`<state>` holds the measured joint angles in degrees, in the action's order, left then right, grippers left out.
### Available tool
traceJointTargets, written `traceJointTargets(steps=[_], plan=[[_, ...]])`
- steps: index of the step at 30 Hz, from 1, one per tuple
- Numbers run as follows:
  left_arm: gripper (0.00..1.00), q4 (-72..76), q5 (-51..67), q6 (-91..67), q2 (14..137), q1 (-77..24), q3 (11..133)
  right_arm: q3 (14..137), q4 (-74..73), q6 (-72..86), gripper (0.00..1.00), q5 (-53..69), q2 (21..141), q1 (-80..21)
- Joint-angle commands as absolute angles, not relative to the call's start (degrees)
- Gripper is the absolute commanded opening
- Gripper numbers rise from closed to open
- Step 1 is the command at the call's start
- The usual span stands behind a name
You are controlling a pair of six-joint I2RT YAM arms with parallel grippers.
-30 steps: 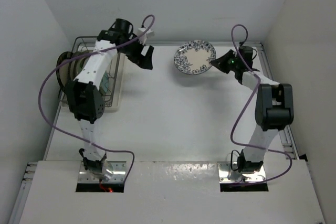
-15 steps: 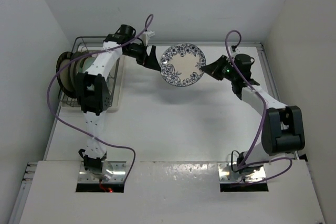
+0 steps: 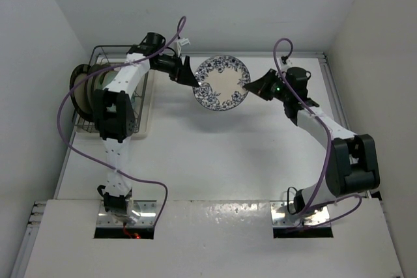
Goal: Load the plates into the dish rack
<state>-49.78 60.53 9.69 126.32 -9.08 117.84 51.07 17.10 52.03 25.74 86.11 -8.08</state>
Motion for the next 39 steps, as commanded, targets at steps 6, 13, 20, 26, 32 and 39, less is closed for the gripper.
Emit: traceJointTargets(steps=[6, 13, 20, 26, 32, 39], plan=[[0.57, -44.38, 64.69, 6.77, 124.37, -10.72, 120.94, 51.95, 33.03, 56.86, 0.0, 28.65, 85.43, -12.21], [0.0, -44.38, 63.81, 7.29, 122.43, -10.72, 115.85, 53.43, 36.39, 59.06, 0.0, 28.56, 88.68, -13.27], [0.0, -45.87, 44.72, 6.59, 115.5, -9.32, 122.33, 57.29, 22.36, 56.7, 0.54, 27.16, 90.35, -10.56], [0.0, -53.95, 21.56, 13.8, 108.28, -10.63, 134.51, 60.29, 8.18, 48.26, 0.85, 20.86, 89.56, -10.02], [0.0, -57.3, -4.02, 18.7, 101.79, -12.56, 137.63, 61.87, 4.04, 46.93, 0.86, 18.54, 90.26, -10.28], [0.0, -63.88, -23.46, 19.44, 95.54, -14.06, 133.98, 61.7, 3.25, 47.55, 0.86, 18.19, 91.58, -10.9]])
